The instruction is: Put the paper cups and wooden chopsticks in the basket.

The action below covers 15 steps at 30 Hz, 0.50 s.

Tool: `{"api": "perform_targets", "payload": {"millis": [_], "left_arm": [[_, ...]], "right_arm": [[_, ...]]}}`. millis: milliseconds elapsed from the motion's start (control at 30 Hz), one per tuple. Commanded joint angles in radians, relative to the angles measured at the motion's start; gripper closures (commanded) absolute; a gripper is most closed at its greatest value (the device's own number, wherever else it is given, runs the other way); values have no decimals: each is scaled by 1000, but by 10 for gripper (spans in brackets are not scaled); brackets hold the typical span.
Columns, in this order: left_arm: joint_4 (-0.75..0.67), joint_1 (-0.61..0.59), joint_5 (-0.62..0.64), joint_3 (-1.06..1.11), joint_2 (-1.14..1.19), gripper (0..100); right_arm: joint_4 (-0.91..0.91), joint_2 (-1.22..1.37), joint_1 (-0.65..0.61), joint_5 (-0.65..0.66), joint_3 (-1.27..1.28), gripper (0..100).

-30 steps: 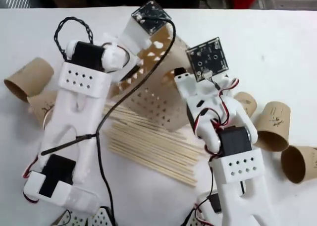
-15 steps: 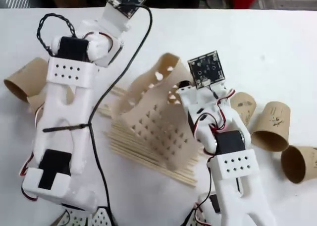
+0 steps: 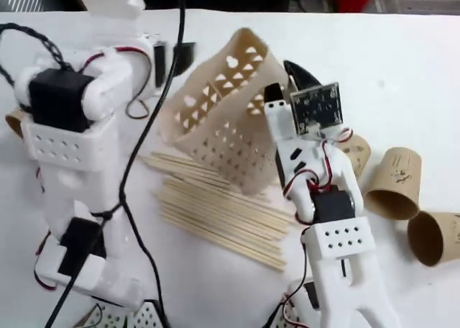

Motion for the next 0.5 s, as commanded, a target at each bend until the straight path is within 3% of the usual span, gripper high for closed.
{"api": "perform_targets", "payload": {"millis": [0,233,467], "left_arm": [[3,88,138,-28,-61,752],[2,203,354,118,-94,749],[-6,203,371,206,-93,751]], "right_arm": [[-197,-28,2,-3,29,981],[-321,38,7,-11,40,981],[-346,54,5,-41,38,981]]}}
